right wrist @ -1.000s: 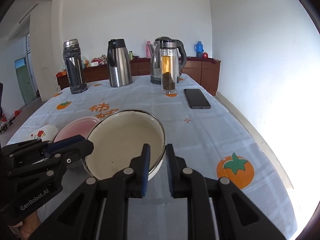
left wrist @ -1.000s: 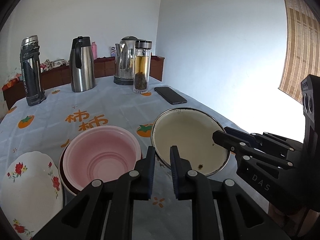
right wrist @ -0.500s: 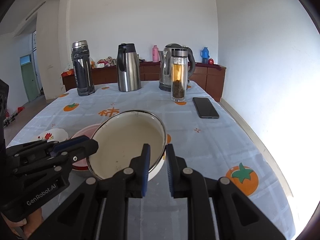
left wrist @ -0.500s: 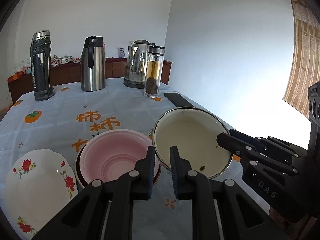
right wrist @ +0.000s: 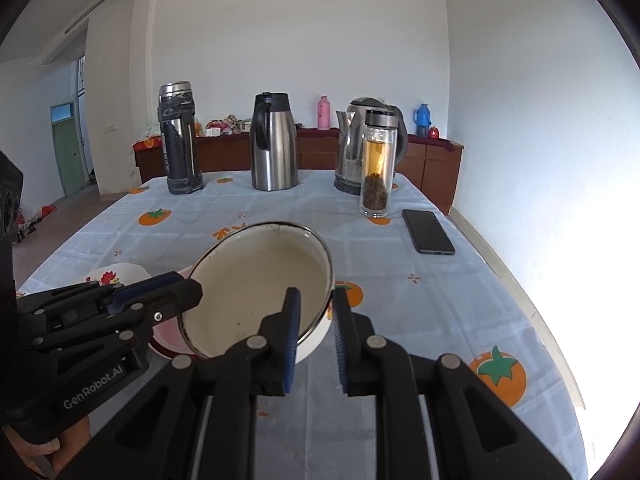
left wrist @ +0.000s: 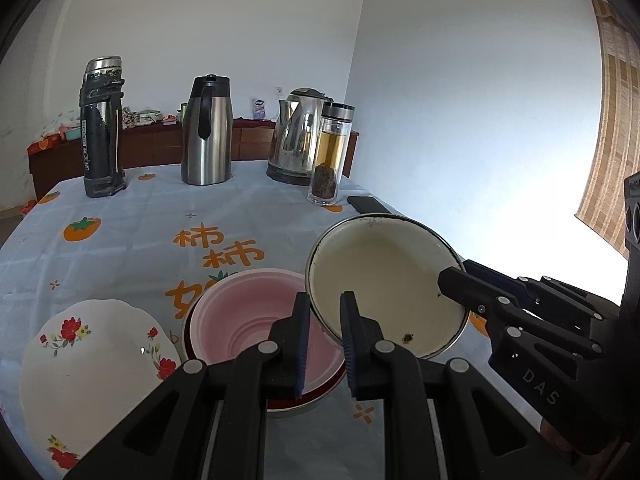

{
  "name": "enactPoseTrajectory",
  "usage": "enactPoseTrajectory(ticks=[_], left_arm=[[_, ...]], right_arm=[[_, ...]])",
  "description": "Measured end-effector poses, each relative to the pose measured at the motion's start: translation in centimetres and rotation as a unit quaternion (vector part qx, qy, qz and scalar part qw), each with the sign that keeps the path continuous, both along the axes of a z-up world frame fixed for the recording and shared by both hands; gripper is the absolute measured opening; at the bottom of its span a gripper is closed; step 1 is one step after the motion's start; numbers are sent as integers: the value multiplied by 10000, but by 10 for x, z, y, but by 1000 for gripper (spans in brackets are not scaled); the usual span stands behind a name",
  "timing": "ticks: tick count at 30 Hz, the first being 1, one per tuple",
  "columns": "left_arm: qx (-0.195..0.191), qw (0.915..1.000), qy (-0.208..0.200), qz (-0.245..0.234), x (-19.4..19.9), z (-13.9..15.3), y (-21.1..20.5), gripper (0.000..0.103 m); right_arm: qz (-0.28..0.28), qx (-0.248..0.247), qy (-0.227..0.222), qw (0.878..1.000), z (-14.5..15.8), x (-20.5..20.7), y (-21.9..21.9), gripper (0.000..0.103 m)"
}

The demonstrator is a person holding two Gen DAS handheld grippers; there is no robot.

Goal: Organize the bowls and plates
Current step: 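Lift the white enamel bowl with both tools and carry it over the pink bowl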

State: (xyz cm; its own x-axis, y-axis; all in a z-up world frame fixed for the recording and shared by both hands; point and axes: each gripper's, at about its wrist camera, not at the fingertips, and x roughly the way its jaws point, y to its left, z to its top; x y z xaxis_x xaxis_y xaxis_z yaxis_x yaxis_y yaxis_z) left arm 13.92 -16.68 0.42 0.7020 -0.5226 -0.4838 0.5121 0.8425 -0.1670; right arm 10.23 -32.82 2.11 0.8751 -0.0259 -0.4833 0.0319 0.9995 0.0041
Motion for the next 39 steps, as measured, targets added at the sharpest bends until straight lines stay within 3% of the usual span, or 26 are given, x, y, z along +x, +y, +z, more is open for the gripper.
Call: enactPoseTrajectory(ticks=[39], left_arm=[[-196, 9961, 168, 841, 32, 1, 44, 17]], right_arm=[[542, 3, 110, 9985, -3, 36, 44, 18]])
